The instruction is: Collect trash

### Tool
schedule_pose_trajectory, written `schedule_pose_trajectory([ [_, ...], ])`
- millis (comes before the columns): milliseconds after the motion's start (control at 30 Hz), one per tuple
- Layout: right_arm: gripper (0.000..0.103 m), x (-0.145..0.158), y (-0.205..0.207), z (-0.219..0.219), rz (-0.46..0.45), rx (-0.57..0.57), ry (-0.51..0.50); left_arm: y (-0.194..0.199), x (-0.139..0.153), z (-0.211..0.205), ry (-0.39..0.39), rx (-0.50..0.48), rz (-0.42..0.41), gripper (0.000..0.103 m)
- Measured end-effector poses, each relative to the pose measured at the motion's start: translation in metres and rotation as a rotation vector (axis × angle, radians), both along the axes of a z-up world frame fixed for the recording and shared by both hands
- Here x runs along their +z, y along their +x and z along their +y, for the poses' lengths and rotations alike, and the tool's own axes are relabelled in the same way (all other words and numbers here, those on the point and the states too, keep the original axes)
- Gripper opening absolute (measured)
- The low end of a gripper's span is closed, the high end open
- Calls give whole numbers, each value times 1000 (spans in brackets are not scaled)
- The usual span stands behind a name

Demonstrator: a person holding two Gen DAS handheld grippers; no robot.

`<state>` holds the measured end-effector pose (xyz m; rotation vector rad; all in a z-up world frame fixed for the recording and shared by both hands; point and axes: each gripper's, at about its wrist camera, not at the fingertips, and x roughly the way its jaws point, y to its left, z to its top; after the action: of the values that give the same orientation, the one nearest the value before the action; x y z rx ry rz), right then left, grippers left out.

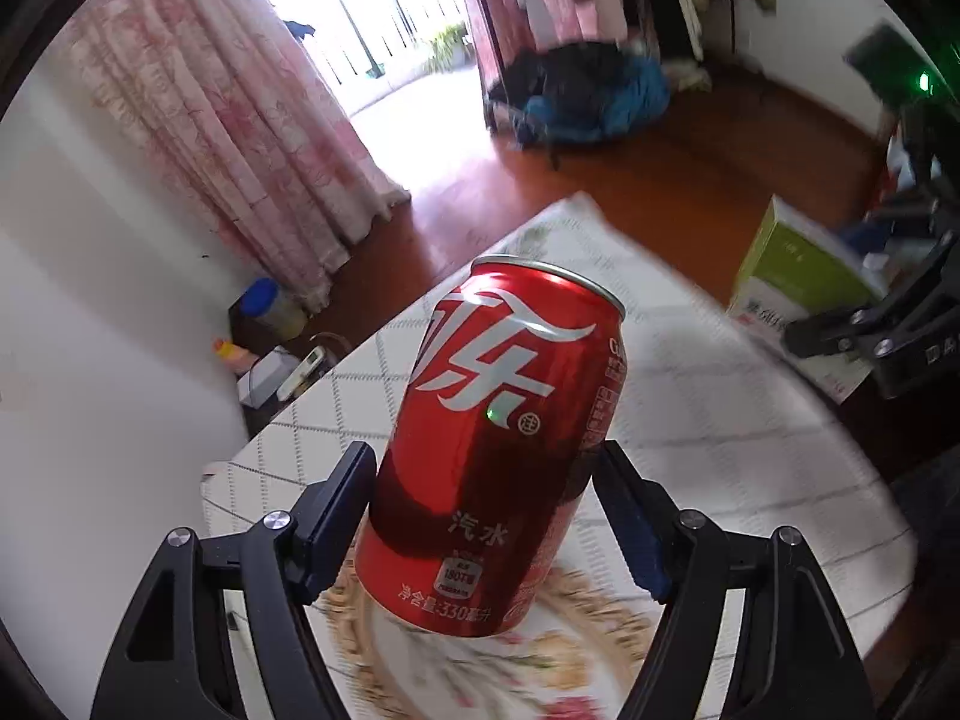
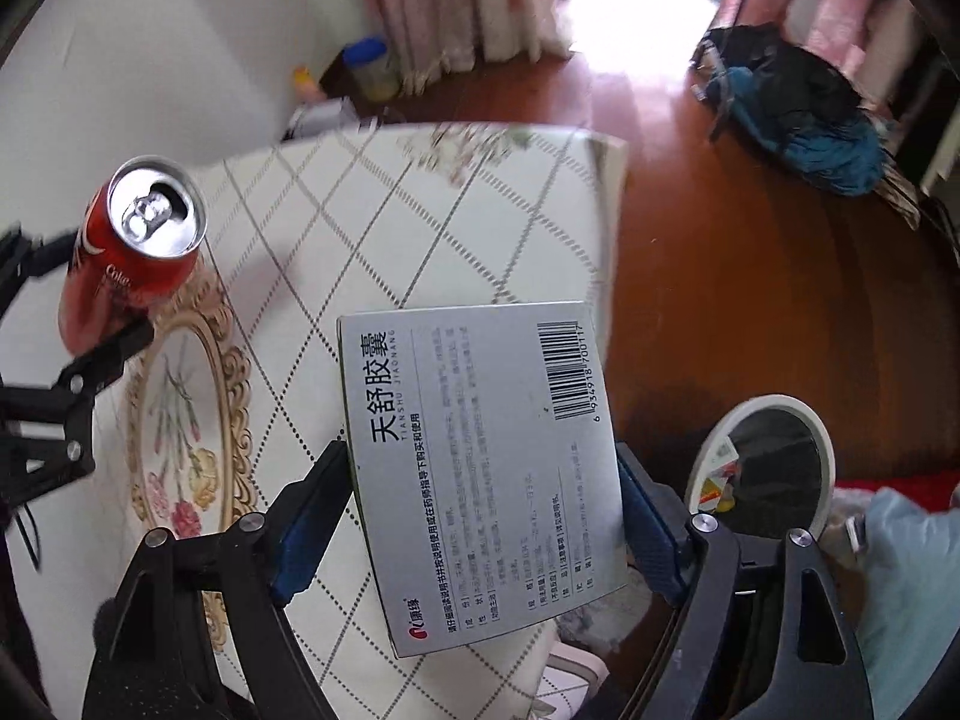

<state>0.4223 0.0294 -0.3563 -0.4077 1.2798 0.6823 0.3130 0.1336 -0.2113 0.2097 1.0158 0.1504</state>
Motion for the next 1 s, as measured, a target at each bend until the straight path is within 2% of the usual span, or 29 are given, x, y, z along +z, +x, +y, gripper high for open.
schedule_pose_trajectory([
  [267, 85, 73, 11, -90, -99, -146, 128, 10, 50, -73, -175, -8, -140, 71],
  [333, 85, 88, 17, -117, -122, -186, 148, 21, 57, -93, -219, -33, -156, 65],
  [467, 85, 112, 34, -179, -170, -281, 154, 50, 57, -132, -321, -70, -156, 63],
  [533, 85, 112, 42, -209, -185, -334, 135, 70, 49, -152, -388, -84, -146, 63],
  [600, 85, 100, 53, -235, -178, -382, 111, 97, 33, -168, -457, -81, -105, 63],
  [667, 85, 78, 69, -262, -151, -447, 76, 129, 10, -185, -478, -87, -53, 63],
  [733, 85, 48, 92, -284, -129, -501, 23, 158, -17, -200, -504, -81, 8, 62],
  [767, 85, 23, 110, -295, -110, -535, -14, 172, -34, -203, -519, -64, 47, 62],
  [800, 85, 5, 121, -302, -87, -558, -15, 183, -49, -209, -532, -49, 84, 63],
  [833, 85, -15, 134, -309, -71, -592, -33, 191, -60, -212, -537, -42, 105, 64],
  [900, 85, -60, 157, -314, -27, -611, -69, 209, -88, -218, -495, -20, 150, 64],
  [967, 85, -97, 173, -315, 24, -614, -89, 218, -108, -221, -483, 5, 170, 69],
  [1000, 85, -112, 179, -315, 38, -620, -106, 223, -121, -219, -477, 26, 185, 76],
])
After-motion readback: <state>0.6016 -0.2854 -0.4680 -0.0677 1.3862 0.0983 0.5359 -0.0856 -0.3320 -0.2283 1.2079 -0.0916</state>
